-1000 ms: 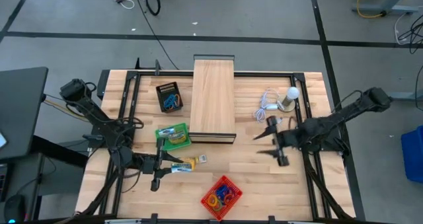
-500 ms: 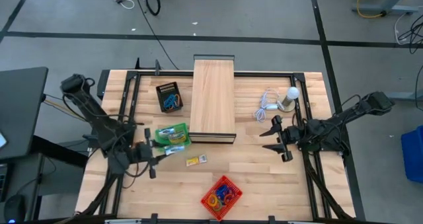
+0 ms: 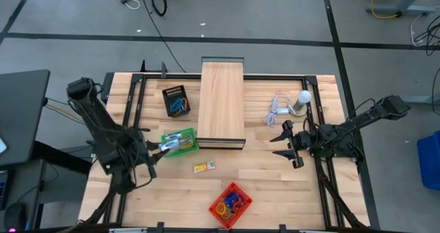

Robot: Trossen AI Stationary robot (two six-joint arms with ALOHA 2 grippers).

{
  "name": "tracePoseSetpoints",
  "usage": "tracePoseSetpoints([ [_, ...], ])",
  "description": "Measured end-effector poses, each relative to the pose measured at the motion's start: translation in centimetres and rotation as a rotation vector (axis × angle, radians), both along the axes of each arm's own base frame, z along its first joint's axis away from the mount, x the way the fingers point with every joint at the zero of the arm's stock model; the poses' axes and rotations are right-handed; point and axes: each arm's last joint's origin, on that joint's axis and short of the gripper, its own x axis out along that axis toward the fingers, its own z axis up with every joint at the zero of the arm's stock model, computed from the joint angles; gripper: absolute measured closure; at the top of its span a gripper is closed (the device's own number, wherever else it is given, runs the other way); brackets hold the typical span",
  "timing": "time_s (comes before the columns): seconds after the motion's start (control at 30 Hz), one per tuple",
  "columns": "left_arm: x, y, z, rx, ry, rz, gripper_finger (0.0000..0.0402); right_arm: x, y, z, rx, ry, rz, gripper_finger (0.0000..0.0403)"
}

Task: Pick & Place Office Desk Supplies
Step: Put the large yellow crayon box into the green basket

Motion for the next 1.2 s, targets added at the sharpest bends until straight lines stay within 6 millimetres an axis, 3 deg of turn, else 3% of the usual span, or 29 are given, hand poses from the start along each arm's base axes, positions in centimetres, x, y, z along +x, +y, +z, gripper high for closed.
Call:
tracePoseSetpoints([
  [0.43, 0.8, -0.5, -3.5, 0.005, -0.053, 0.068, 0.0289, 0.0, 0.0, 0.0, 0.0, 0.0, 0.0, 0.0192],
  [0.93, 1.2, -1.0, -4.4, 0.009, -0.049, 0.074, 0.0289, 0.0, 0.0, 0.0, 0.0, 0.001, 0.0, 0.0192],
  [1.07, 1.3, -0.8, -4.9, -0.053, 0.05, 0.089, 0.029, 0.0, 0.0, 0.0, 0.0, 0.001, 0.0, 0.0192],
  [1.2, 1.7, -0.8, -4.8, -0.092, 0.022, 0.107, 0.029, 0.0, 0.0, 0.0, 0.003, 0.001, 0.0, 0.0192],
])
